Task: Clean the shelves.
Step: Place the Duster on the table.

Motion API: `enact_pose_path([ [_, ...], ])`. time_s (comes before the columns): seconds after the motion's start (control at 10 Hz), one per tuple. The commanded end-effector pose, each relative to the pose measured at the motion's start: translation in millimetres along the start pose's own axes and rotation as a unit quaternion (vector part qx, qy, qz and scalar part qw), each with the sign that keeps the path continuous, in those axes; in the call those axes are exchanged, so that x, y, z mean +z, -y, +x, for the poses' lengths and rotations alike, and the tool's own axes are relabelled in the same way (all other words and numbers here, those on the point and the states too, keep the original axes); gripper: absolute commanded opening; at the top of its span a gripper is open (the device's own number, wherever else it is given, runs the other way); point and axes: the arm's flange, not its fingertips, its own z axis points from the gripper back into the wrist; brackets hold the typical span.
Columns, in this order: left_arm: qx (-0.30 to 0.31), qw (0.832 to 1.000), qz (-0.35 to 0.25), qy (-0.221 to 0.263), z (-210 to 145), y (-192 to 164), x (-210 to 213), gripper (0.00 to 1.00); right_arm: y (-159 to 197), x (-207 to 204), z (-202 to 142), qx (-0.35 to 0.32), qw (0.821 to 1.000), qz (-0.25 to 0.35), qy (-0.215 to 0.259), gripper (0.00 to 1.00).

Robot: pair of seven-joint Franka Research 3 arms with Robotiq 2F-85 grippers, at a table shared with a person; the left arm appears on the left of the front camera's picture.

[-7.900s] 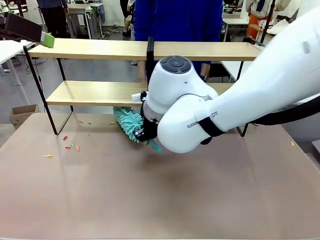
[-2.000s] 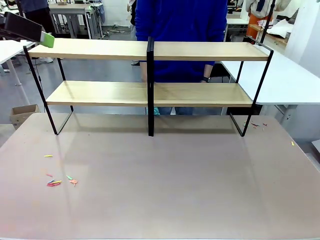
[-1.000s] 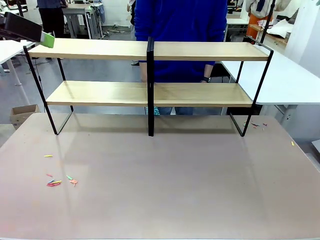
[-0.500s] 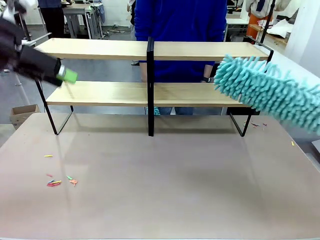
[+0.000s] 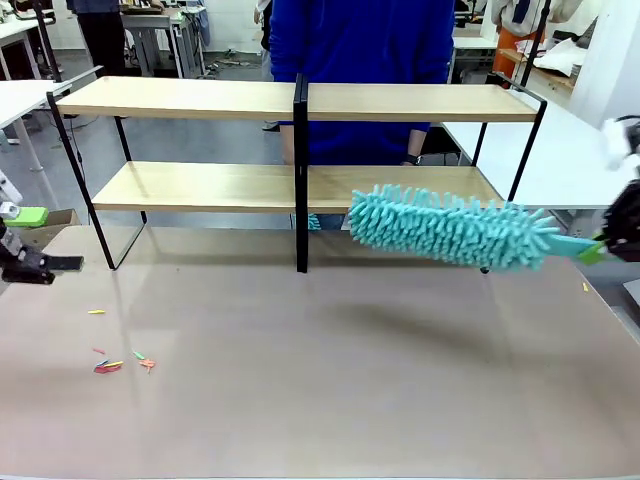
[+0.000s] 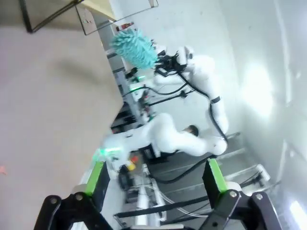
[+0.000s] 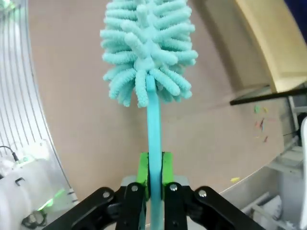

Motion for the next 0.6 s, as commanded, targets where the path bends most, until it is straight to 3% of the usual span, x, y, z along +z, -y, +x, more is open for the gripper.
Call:
enact_pose_path([
  [0.0,0.070,0.996,0.054,-0.011,10.1,-11.4,-23.9,1.00,-78.9,-116.2,-37.3,0.034,0.999,-0.016,0.011,0.12],
  [0.1,0.109,0.988,0.109,-0.026,16.7,-9.5,-29.2,1.00,-85.8,-133.8,-39.8,0.048,0.999,-0.004,0.011,0.12],
  [0.2,0.052,0.999,0.003,0.006,-0.7,-20.9,-4.4,1.00,-93.4,-146.8,-44.1,0.065,0.998,0.025,0.006,0.12],
  [0.4,0.052,0.999,0.003,0.006,-0.7,-20.9,-4.4,1.00,-99.4,-152.8,-57.1,0.084,0.988,0.133,0.013,0.12],
  [0.5,0.052,0.999,0.003,0.006,-0.7,-20.9,-4.4,1.00,-98.3,-152.8,-64.4,0.073,0.986,0.151,-0.004,0.12],
])
